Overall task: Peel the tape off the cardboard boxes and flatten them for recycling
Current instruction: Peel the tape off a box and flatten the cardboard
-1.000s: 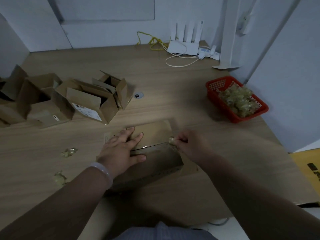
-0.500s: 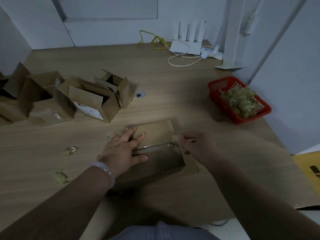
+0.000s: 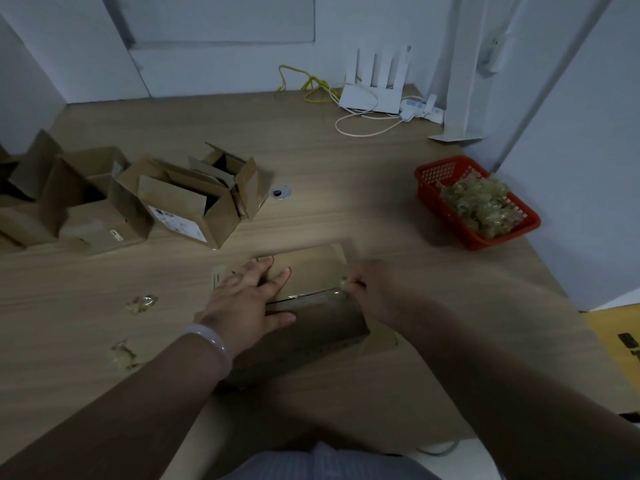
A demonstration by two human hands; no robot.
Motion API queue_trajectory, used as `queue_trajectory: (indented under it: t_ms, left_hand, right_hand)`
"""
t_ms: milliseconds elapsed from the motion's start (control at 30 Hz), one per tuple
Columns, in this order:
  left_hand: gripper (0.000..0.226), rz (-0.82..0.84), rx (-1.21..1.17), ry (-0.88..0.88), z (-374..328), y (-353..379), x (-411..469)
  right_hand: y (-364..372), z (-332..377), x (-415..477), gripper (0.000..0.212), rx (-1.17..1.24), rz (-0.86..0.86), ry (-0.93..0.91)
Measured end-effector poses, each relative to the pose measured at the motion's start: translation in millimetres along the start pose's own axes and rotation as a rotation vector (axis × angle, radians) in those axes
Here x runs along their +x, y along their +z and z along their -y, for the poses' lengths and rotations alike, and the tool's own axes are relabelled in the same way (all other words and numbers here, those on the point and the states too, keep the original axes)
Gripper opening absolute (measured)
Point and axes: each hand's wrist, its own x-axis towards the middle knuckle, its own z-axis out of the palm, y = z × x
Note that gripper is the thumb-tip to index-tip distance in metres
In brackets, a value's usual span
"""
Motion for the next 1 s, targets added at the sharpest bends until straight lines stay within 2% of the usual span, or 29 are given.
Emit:
queue_trajectory:
  t_ms: [67, 167, 233, 300, 367, 467, 600, 700, 767, 867, 933, 1000]
  left_hand:
    - [0.081, 0.004, 0.004, -0.002, -1.3, -1.2, -0.1]
    - [0.081, 0.009, 0.012, -0.012, -3.5, -3.4, 1.0]
    - [0.081, 0.025, 0.007, -0.015, -3.1, -5.1, 1.5]
    - [0.081, 0.039, -0.003, -0.012, -3.3, -6.0, 0.2]
    - [0.082, 0.035, -0.007, -0.011, -2.9, -6.2, -0.3]
    - [0.081, 0.019, -0.01, -0.011, -2.5, -5.3, -0.1]
    - [0.081, -0.014, -0.009, -0.002, -1.7, -2.2, -0.2]
    - [0.081, -0.019, 0.001, -0.005, -0.7, 0.3, -0.1]
    - [0.081, -0.017, 0.011, -0.001, 0.4, 1.7, 1.2]
    - [0.081, -0.019, 0.002, -0.004, 1.4, 3.8, 1.5]
    - [0.081, -0.028, -0.004, 0.0, 1.6, 5.3, 0.8]
    - [0.082, -0.043, 0.0, 0.001, 1.6, 4.9, 0.6]
  right_hand:
    - [-3.8, -0.1, 0.4, 0.02, 0.057, 0.02, -0.007]
    - [-15.5, 14.9, 0.1, 0.024, 0.331, 0.073, -0.014]
    - [-25.2, 30.3, 7.3, 0.018, 0.468, -0.009, -0.031]
    - [-34.3, 39.1, 14.8, 0.01, 0.501, -0.063, -0.026]
    - [-38.6, 35.2, 18.9, 0.01, 0.492, -0.017, -0.001]
    - [-28.6, 20.4, 15.9, 0.014, 0.391, 0.044, 0.023]
    - [7.4, 12.8, 8.7, 0.008, 0.342, -0.007, 0.075]
    - [25.9, 10.5, 5.9, 0.004, 0.108, -0.055, -0.036]
    - [30.3, 9.9, 2.8, 0.016, -0.087, -0.038, -0.121]
    - [33.3, 10.2, -9.7, 0.027, -0.316, -0.1, -0.253]
    - [33.5, 9.1, -22.2, 0.034, -0.352, -0.121, -0.307]
    - [28.5, 9.5, -29.2, 0.035, -0.29, -0.136, -0.288]
